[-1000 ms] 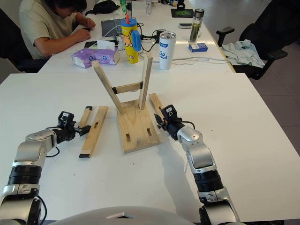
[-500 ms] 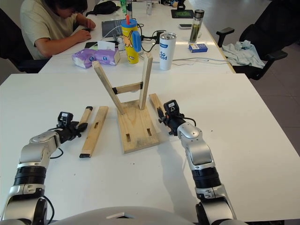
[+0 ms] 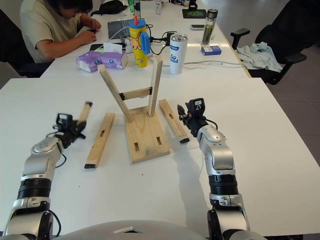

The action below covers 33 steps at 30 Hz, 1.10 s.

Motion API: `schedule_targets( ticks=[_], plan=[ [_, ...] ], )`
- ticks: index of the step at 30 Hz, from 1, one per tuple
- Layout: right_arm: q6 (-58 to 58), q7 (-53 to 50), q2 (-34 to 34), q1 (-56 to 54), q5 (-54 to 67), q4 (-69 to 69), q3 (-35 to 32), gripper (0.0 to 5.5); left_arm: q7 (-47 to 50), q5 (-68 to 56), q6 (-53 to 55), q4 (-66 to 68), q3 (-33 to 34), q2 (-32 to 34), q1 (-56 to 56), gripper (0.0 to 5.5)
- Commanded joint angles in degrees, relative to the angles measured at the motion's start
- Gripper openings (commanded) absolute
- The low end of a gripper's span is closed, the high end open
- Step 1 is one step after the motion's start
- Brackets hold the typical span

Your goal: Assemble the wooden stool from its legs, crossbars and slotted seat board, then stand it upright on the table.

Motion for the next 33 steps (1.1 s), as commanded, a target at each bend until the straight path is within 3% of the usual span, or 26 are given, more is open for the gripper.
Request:
schedule_targets(
  ticks=[1, 5, 12, 18, 33],
  plan=[
    [3.2, 2.6, 1.6, -3.7, 9.1, -5.9, -2.8, 1.73, 2.5, 1.2, -7.6, -11.5, 1.0, 0.2, -5.1, 1.31],
    [8.7, 2.5, 3.3, -7.4, 20.7, -10.9, -6.1, 1.73, 1.7, 3.3, -11.2, -20.2, -2.1, 0.5, -8.0, 1.31],
    [18.0, -1.7, 5.3, -10.8, 41.9, -15.1, -10.8, 2.68, -3.1, 5.6, -9.2, -28.4, -13.2, -1.2, -9.6, 1.31],
    [19.7, -6.4, 4.9, -12.3, 50.3, -14.3, -12.1, 2.77, -6.5, 5.9, -10.0, -28.3, -19.3, -3.2, -7.9, 1.31],
    [18.4, -13.4, 4.3, -14.1, 60.6, -9.7, -13.4, 2.77, -10.6, 4.2, -8.0, -30.6, -22.7, -5.7, -5.6, 1.31]
  ],
)
